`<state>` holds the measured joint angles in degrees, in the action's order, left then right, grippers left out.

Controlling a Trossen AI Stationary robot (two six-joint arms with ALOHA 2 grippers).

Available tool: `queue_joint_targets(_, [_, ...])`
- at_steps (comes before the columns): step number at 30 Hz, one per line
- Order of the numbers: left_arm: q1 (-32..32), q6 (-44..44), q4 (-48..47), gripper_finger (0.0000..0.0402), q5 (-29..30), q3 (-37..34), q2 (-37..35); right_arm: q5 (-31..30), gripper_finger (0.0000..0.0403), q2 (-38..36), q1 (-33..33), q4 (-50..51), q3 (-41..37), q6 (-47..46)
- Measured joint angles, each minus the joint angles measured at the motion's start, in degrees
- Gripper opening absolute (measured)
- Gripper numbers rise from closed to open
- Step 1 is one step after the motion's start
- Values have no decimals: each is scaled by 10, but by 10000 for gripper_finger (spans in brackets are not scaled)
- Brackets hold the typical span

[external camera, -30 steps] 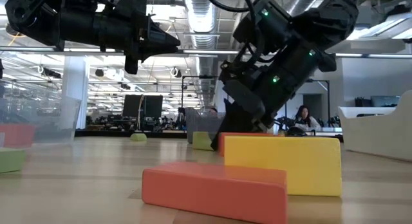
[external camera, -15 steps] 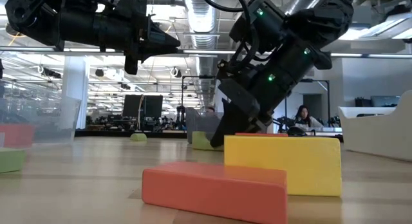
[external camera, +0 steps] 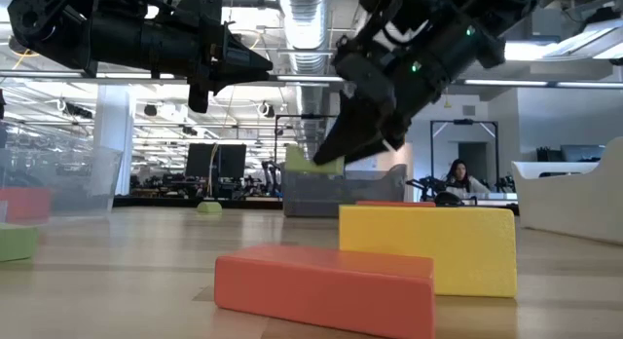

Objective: Sort & place blocks by color
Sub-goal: Put the green block into the black bin

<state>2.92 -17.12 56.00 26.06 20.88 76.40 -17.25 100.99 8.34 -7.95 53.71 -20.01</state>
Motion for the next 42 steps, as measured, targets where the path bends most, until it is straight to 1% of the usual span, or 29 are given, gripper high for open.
queue_joint_targets(2, [0,0,0,78,-1,0,0,-6,170,-15,-4,5,0,10])
queue_joint_targets(7, [0,0,0,78,-2,0,0,-9,136,-39,-29,13,0,24])
queue_joint_targets(9, [0,0,0,78,-3,0,0,-9,128,-47,-41,12,0,32])
queue_joint_targets(11, [0,-1,0,78,-3,0,0,-9,130,-51,-52,9,0,35])
queue_joint_targets(16, [0,-1,0,78,-12,0,0,-9,163,-52,-72,10,0,41])
queue_joint_targets(19, [0,-1,0,78,-14,0,0,-6,163,-53,-83,-32,-18,42])
queue_joint_targets(25, [0,-1,0,78,-15,0,0,39,129,-53,-102,-173,-98,21])
queue_joint_targets(27, [0,-1,0,78,-16,0,0,52,130,-53,-109,-219,-126,14])
queue_joint_targets(30, [0,-1,0,78,-16,0,0,57,149,-58,-119,-279,-159,1])
queue_joint_targets(33, [0,-1,0,78,-16,0,0,53,166,-71,-133,-292,-173,6])
queue_joint_targets(35, [0,-1,2,78,-16,0,0,51,168,-79,-145,-280,-176,14])
queue_joint_targets(42, [0,-1,4,78,-14,0,0,51,139,-94,-200,-252,-175,36])
